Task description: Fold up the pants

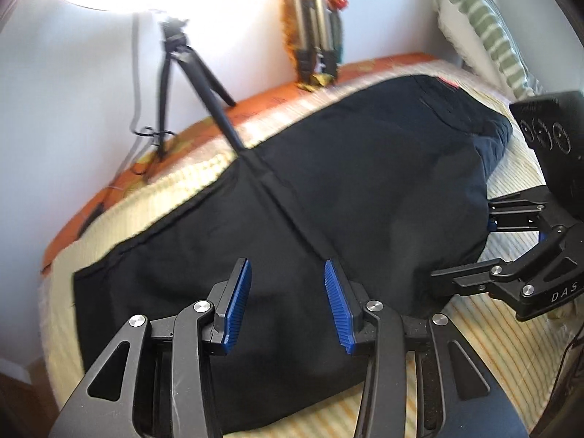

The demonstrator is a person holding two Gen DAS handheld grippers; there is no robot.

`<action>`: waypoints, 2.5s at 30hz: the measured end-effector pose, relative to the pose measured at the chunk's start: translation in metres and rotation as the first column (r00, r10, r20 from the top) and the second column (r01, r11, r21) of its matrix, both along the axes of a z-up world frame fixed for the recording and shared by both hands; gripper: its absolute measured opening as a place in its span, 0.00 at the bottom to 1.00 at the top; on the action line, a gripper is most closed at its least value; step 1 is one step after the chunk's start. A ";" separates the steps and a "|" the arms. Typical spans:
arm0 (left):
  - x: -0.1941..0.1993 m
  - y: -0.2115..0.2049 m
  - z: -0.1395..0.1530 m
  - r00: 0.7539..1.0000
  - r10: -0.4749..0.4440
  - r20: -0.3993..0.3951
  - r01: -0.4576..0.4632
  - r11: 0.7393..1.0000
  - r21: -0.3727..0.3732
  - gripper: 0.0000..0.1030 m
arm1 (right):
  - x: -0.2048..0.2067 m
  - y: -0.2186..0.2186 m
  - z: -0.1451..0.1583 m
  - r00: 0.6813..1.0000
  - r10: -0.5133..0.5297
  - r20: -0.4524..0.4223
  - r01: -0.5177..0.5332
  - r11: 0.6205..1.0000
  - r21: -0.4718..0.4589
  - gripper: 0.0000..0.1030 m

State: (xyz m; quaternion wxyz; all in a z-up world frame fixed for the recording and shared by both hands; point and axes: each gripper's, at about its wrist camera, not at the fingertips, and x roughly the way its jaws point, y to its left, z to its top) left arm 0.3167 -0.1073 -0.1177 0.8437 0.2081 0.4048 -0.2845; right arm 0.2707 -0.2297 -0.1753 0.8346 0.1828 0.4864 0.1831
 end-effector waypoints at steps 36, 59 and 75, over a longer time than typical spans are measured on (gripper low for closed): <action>-0.035 -0.096 -0.037 0.972 -0.235 -0.004 0.234 0.969 0.081 0.40 | -0.079 -0.223 0.002 0.669 -0.725 -0.165 0.743 0.660 0.114 0.29; -0.054 -0.026 0.002 0.995 -0.020 -0.097 0.005 0.988 -0.157 0.39 | -0.083 -0.181 0.066 0.769 -0.636 0.070 0.625 0.724 -0.293 0.40; -0.023 0.262 -0.001 0.684 0.586 -0.435 -0.724 0.619 -0.305 0.53 | -0.050 -0.045 0.104 0.961 -0.238 0.139 0.268 0.926 -0.266 0.41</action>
